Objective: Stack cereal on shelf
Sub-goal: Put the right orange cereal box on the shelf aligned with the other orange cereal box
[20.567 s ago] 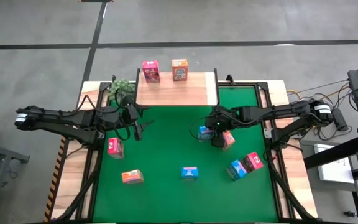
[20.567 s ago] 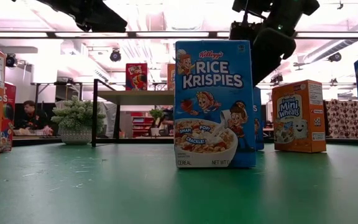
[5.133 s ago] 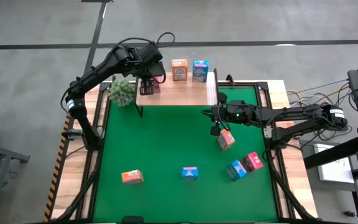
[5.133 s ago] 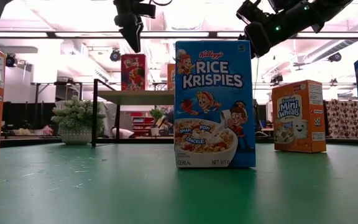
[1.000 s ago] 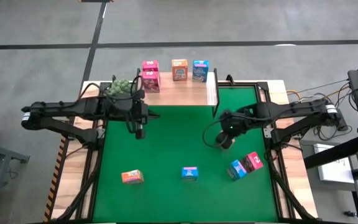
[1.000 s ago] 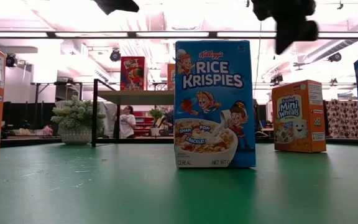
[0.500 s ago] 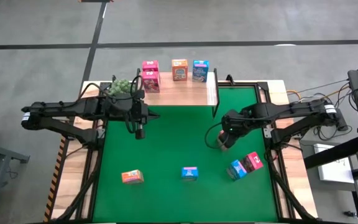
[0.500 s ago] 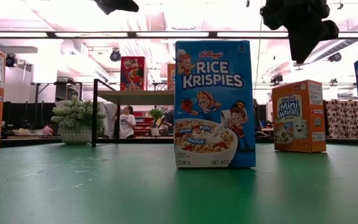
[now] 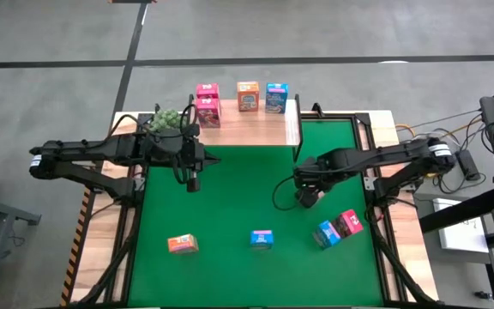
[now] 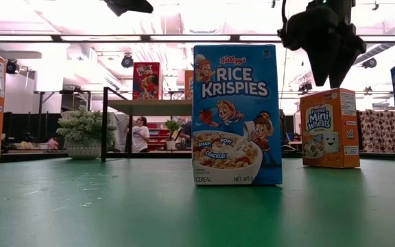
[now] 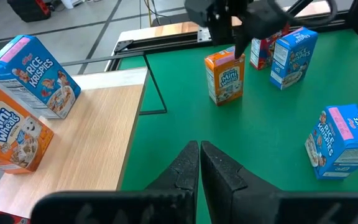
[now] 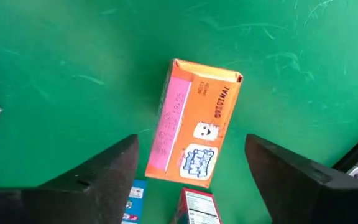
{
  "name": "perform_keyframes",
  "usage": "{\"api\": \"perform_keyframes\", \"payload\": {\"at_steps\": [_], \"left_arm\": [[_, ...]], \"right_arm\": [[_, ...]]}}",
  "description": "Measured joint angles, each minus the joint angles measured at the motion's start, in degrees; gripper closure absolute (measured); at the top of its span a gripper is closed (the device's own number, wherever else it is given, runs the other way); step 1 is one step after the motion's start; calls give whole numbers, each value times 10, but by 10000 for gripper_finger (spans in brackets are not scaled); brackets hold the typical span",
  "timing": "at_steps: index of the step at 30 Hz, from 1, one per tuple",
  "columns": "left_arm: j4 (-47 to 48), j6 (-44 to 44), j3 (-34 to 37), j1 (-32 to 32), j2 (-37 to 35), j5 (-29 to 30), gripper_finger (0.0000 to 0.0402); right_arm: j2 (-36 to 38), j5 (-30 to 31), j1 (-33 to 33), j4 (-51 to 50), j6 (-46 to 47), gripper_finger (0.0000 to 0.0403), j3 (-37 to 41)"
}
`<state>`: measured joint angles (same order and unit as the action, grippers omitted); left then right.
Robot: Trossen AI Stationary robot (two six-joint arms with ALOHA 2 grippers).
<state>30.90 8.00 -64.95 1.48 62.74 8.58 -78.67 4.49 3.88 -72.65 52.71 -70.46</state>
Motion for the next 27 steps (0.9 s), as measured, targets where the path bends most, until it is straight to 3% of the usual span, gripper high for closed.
{"api": "perform_keyframes", "payload": {"at_steps": [10, 27], "left_arm": [[0, 0, 0, 0, 0, 0, 401], [1, 0, 0, 0, 0, 0, 402]], "right_arm": [[-44, 1, 0, 1, -9, 120, 1], [-51, 1, 0, 7, -9, 240, 2]]}}
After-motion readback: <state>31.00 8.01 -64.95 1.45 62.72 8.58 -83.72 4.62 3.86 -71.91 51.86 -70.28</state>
